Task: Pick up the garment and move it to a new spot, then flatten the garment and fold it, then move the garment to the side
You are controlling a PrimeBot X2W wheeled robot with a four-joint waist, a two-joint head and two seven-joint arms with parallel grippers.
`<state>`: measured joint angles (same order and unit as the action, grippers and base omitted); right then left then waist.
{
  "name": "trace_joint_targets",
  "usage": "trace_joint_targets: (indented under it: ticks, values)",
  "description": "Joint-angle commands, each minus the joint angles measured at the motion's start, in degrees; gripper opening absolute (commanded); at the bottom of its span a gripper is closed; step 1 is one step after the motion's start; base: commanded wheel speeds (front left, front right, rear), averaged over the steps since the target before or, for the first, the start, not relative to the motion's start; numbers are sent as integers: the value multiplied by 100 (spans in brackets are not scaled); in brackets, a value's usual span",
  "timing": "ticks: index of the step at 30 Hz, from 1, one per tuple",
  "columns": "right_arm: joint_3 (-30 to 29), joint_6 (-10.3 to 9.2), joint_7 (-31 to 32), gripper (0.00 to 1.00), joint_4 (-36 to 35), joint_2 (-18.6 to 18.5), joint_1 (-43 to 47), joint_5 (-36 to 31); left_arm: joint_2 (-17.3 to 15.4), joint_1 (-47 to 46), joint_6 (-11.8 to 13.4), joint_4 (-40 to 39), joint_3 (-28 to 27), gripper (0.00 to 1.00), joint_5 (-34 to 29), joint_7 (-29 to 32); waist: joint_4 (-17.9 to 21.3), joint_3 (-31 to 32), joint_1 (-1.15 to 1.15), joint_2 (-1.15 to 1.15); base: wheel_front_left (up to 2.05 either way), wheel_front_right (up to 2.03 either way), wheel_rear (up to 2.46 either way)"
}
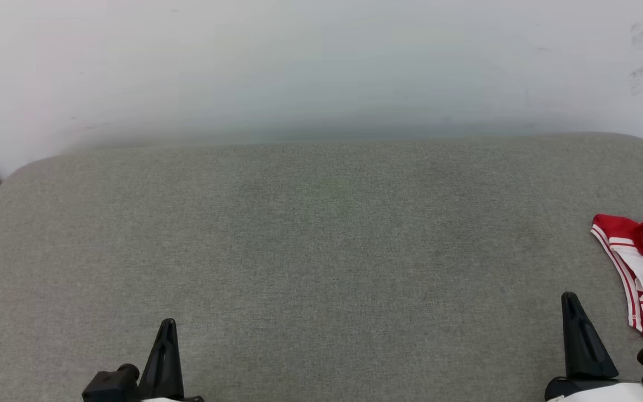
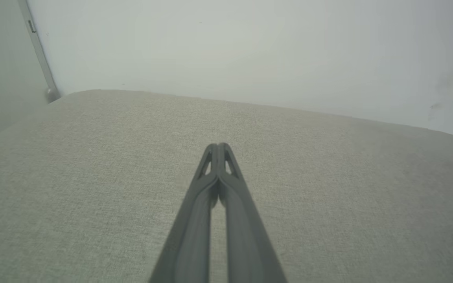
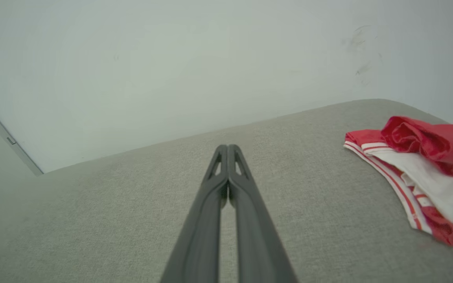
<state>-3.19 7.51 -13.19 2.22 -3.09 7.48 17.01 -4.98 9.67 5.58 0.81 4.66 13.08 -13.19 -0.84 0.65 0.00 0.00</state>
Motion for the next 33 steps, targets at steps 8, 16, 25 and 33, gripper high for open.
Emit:
trace_joint_targets:
  ticks: [8, 16, 25, 33]
  values:
    - [27, -1, 184, 0, 84, -87, -289, 1043, -66, -338, -182, 124, -80, 0, 1086, 181, 6, -5, 0, 0, 0, 0, 0]
    - [39, -1, 350, 0, 207, -117, -420, 1842, -85, -499, -324, 288, -132, 0, 1936, 335, 11, -11, 0, 0, 0, 0, 0]
    - [42, -1, 524, 0, 332, -139, -551, 2652, -98, -656, -460, 435, -199, 0, 2798, 500, 18, -17, 0, 0, 0, 0, 0]
    - [37, -1, 672, 0, 434, -152, -658, 3301, -100, -771, -570, 531, -262, 0, 3486, 642, 23, -23, 0, 0, 0, 0, 0]
